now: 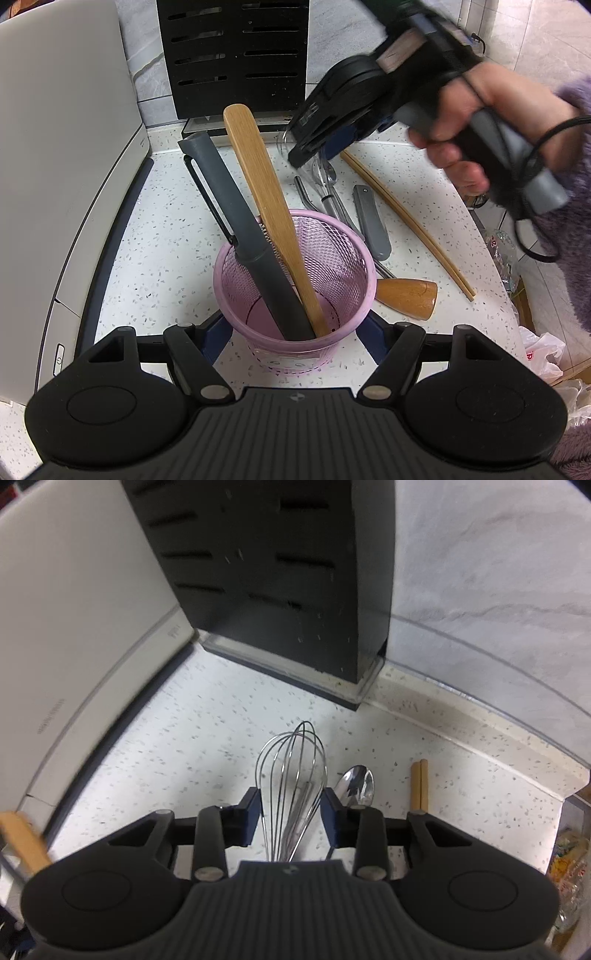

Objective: Organize utensils
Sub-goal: 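Lift the whisk and insert it handle-first into the pink cup with the right tool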

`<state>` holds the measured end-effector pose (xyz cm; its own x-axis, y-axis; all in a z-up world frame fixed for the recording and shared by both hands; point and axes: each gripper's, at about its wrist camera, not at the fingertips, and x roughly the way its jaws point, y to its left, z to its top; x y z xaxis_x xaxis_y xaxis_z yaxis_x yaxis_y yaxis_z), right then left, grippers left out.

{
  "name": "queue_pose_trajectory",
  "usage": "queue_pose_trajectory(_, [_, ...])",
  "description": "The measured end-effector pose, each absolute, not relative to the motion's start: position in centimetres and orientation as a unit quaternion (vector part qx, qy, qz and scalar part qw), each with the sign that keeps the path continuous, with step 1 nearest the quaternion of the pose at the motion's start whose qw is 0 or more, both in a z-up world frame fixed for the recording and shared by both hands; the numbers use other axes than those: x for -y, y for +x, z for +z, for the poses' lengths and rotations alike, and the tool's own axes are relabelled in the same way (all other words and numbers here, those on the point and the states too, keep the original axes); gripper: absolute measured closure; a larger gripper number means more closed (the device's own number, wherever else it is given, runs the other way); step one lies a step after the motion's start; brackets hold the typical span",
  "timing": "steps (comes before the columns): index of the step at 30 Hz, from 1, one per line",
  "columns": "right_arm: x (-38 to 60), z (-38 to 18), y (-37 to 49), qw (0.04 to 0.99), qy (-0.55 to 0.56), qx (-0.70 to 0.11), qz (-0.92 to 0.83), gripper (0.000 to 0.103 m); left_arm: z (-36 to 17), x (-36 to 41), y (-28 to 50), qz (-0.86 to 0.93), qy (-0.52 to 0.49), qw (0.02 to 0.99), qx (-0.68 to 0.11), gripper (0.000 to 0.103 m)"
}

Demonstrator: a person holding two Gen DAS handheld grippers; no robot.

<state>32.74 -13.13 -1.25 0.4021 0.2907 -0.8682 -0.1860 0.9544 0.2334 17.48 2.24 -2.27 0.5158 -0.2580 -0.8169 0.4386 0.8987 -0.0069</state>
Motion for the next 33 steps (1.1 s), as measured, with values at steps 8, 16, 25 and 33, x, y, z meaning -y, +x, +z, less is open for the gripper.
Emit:
queue_pose_trajectory(8, [14.9, 2.5, 28.9, 0.873, 0.049, -0.454, 0.170, 0.073, -2.3, -2.3, 17.5, -0.201, 0.100, 0.865, -0.449, 0.019])
queue_pose_trajectory(16, [15.7, 6.9, 24.6, 0.903, 0.048, -0.374, 0.204, 0.074, -2.3, -2.3, 17.4, -0.200, 0.098, 0.866, -0.448, 0.019])
queue_pose_trajectory(25, [15.7, 13.0, 20.8, 0.917, 0.055, -0.289, 0.268, 0.074, -2.3, -2.4, 17.4, -0.201, 0.098, 0.866, -0.447, 0.020])
queue_pose_trajectory(33, [14.2, 12.6, 19.8, 0.902, 0.053, -0.296, 0.310, 0.074, -2.3, -2.7, 17.1, -0.203, 0.086, 0.869, -0.444, 0.021])
